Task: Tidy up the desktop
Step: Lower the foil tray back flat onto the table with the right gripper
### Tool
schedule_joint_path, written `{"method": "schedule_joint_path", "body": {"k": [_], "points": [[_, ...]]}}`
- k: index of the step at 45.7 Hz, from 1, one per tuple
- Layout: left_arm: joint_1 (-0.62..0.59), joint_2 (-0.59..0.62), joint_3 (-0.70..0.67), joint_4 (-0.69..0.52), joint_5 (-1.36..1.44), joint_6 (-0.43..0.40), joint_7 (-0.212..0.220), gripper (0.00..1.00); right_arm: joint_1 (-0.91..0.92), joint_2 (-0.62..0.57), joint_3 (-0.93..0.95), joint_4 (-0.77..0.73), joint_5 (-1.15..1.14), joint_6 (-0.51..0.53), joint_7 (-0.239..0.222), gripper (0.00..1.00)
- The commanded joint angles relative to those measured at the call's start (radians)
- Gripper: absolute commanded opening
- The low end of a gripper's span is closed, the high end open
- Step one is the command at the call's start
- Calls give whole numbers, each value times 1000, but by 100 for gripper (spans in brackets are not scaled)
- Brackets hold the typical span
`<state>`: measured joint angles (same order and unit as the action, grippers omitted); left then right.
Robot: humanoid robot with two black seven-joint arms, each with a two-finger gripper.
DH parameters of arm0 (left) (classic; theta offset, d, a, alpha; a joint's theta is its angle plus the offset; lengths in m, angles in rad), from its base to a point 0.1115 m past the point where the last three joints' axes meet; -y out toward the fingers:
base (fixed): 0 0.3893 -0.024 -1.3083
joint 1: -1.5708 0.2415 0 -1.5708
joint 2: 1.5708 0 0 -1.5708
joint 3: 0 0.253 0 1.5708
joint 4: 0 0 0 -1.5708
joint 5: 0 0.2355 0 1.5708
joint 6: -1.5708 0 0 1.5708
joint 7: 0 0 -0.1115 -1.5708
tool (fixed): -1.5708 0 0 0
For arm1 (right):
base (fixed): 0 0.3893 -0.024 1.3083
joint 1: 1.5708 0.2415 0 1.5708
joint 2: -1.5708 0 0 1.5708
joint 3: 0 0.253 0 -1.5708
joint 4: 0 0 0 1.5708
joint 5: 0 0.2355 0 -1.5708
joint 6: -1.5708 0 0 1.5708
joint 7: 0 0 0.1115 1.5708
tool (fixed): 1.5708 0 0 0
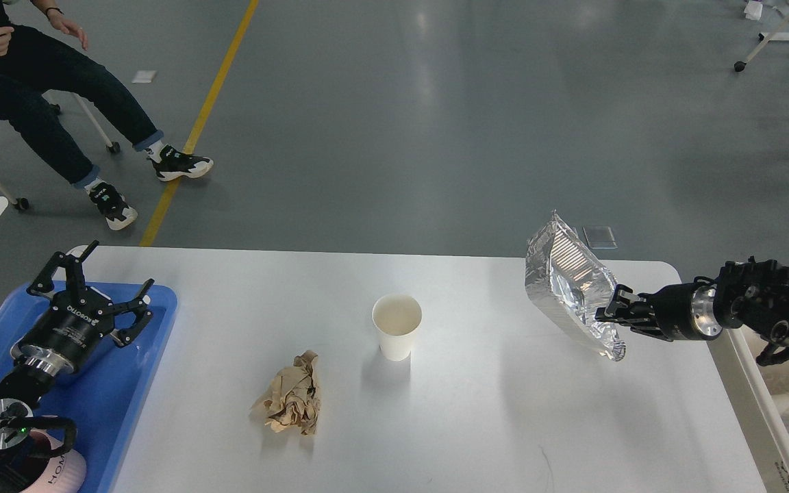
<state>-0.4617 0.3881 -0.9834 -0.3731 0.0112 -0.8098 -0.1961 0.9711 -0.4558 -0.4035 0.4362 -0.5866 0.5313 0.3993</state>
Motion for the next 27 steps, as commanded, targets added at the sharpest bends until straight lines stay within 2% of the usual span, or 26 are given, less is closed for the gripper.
{"method": "schedule_joint_path", "body": {"k": [1,10,20,27], "points": [[0,1,0,0,0,0,0,97,-26,-1,-11,-2,-21,-66,-24,0],[-2,5,0,-1,1,0,0,97,-49,0,-98,4,-166,-286,-20,0],[-2,8,0,0,1,0,0,97,-51,-1,-117,-5,-229,-355,-22,0],[-2,8,0,0,1,1,1,97,-51,0,-117,-45,-337,-418,-40,0]]}}
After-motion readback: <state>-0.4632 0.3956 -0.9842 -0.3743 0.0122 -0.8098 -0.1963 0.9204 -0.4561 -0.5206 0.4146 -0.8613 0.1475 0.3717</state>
